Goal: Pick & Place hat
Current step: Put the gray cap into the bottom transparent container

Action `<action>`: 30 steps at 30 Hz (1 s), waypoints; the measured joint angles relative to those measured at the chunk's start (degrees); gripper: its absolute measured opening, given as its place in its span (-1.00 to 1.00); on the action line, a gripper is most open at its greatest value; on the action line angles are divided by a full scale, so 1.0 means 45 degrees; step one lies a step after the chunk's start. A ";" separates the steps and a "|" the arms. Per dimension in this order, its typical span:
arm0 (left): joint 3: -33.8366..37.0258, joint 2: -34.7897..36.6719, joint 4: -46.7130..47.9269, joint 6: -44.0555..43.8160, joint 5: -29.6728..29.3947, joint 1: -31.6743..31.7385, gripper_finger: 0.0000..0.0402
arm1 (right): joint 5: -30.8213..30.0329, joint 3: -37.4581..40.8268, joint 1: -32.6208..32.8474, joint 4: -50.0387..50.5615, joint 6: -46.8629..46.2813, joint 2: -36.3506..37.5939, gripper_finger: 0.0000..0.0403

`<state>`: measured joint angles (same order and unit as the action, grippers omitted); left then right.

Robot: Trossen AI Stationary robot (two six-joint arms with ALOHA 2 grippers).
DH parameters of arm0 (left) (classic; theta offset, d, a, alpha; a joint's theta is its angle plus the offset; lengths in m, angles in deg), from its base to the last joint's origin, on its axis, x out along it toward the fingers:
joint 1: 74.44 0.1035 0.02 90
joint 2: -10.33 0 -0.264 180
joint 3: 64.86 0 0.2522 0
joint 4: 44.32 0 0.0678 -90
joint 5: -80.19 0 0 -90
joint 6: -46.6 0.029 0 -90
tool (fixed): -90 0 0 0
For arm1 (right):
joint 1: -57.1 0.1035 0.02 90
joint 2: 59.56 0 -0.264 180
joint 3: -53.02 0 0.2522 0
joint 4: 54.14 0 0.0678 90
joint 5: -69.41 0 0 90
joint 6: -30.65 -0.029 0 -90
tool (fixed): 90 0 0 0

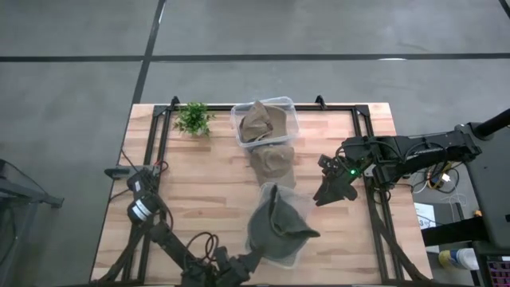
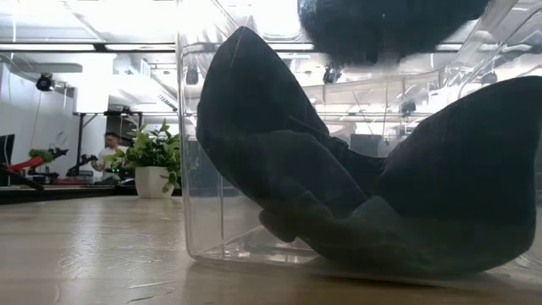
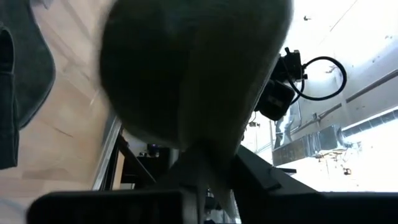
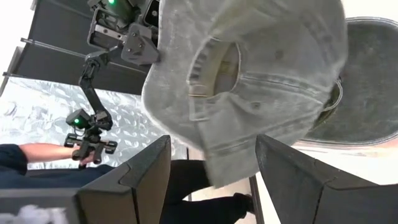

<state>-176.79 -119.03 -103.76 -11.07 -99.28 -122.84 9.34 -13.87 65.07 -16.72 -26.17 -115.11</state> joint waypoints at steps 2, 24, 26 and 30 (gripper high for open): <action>0.0000 0.0000 -0.0046 -0.0079 0.0045 -0.0013 -0.60 | 0.0000 0.0000 -0.0002 0.0005 0.0014 0.0000 0.13; -0.0226 0.0116 -0.0060 -0.2676 0.2849 -0.1154 0.24 | 0.0000 0.0000 -0.0002 0.0010 0.0044 0.0000 0.13; -0.0233 0.0273 -0.0065 -0.2091 0.2853 -0.0775 0.24 | 0.0000 0.0000 -0.0002 0.0005 -0.0003 0.0000 0.13; -0.0441 0.0949 0.0472 0.0352 0.4246 -0.0169 0.22 | 0.0000 0.0000 -0.0002 0.0000 0.0047 0.0005 0.13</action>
<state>-178.77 -114.76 -101.64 -9.49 -80.17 -123.61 9.34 -13.87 65.06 -16.72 -25.96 -115.09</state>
